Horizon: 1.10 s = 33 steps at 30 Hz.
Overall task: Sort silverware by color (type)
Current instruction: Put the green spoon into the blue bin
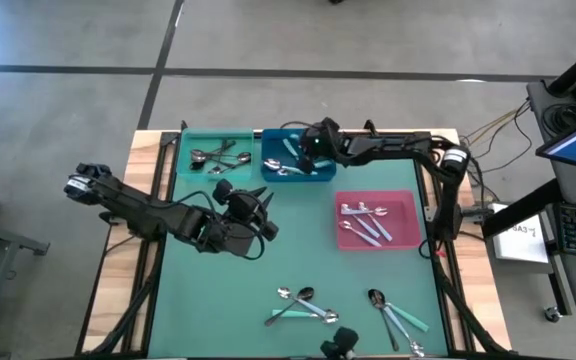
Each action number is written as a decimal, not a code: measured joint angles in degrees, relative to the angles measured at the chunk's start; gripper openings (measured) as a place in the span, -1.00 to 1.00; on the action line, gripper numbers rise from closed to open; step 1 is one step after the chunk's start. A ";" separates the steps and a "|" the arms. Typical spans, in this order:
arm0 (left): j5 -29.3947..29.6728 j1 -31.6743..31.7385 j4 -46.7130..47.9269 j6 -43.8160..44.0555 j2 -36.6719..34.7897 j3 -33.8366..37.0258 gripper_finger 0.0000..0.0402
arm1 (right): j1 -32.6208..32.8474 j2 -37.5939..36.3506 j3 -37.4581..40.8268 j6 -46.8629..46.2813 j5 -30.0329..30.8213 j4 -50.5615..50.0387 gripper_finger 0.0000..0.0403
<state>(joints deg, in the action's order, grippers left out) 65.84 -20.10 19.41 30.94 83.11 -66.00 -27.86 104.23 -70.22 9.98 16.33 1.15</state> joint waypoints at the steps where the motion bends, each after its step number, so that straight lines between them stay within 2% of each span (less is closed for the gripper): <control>1: -0.02 0.00 0.29 0.00 0.00 0.00 -0.56 | 0.37 -0.20 0.00 -0.13 -0.01 -1.08 -0.58; 5: 0.02 0.02 1.51 -0.02 0.00 0.00 -0.56 | 1.66 -4.38 -0.86 -1.19 -0.23 -4.76 -0.41; 12: 0.53 0.07 4.51 -0.04 -0.02 0.00 -0.56 | 5.49 -17.15 -1.03 -4.75 -2.37 -15.25 -0.41; 14: 0.59 0.07 5.10 -0.04 -0.04 0.00 -0.56 | 6.75 -22.01 -1.37 -7.95 -6.66 -21.05 -0.42; 19: -1.78 0.07 7.20 -0.21 -0.22 0.00 -0.56 | 11.43 -31.34 0.16 -19.87 -24.28 -39.24 -0.41; 26: -7.57 0.07 10.84 -0.29 -0.24 0.00 -0.56 | 28.74 -38.58 6.90 -40.25 -24.76 -53.86 -0.44; 33: -8.32 0.07 12.06 -1.18 -0.26 0.00 -0.56 | 49.37 -37.91 15.58 -69.40 -24.78 -54.77 -0.45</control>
<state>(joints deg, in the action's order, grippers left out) 57.53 -20.03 31.46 29.76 82.85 -66.00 21.51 66.31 -54.63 -59.42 -8.45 -53.63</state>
